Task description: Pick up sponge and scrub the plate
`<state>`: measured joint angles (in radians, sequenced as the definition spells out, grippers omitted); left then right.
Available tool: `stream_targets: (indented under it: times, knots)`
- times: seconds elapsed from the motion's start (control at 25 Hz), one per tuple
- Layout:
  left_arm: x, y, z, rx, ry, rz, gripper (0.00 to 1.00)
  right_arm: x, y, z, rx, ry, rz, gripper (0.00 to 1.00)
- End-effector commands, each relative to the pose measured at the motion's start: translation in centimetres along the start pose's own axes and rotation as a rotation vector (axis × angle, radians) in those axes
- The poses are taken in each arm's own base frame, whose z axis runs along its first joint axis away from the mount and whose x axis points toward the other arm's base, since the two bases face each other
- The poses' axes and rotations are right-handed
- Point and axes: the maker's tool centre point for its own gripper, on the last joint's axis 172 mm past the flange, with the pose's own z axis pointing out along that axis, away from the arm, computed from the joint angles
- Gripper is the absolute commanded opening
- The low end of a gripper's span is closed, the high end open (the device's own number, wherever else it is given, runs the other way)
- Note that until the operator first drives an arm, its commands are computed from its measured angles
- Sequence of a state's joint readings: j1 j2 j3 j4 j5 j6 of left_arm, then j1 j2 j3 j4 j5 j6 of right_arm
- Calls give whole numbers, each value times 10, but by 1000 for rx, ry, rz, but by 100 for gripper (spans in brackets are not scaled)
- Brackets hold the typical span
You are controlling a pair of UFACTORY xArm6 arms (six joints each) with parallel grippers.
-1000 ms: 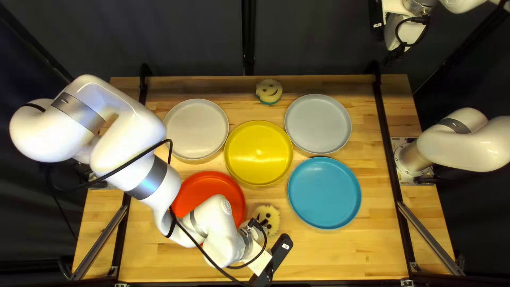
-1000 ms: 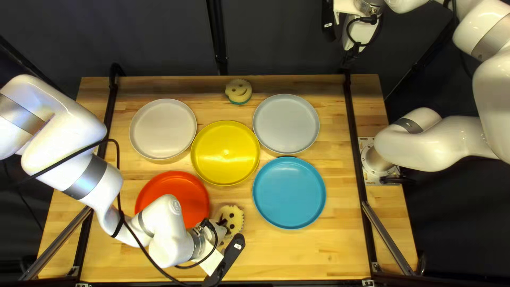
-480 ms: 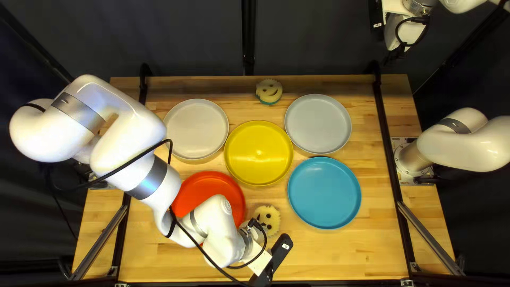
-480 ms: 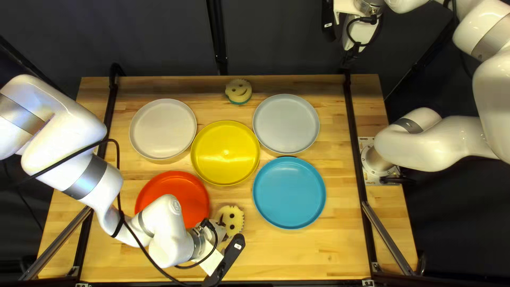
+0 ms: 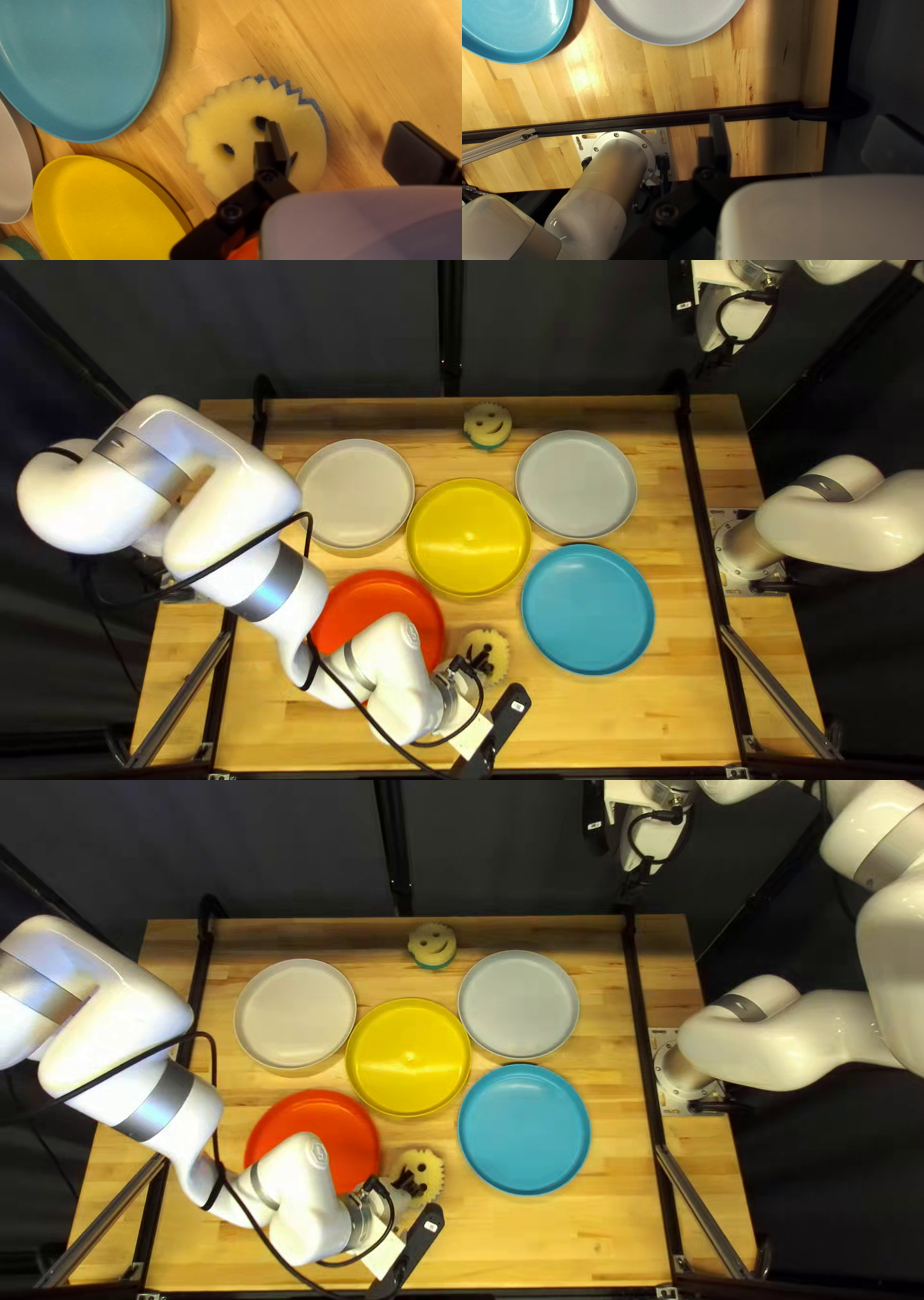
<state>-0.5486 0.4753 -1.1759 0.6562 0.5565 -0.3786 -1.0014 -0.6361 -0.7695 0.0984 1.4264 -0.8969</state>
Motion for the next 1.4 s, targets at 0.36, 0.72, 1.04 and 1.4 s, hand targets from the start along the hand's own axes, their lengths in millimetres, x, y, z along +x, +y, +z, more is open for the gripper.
stream_targets:
  times: [0.36,0.72,1.04,1.4]
  knots:
    - [2,-4,7,19,-7,1,100,0,0,0,0,0,0,100]
    - [-2,-4,8,18,-10,-1,0,0,0,0,0,0,0,100]
    - [-2,-4,8,18,-10,-1,0,0,0,0,0,0,0,100]
    - [-12,-5,-11,11,-10,11,0,0,0,0,0,0,0,100]
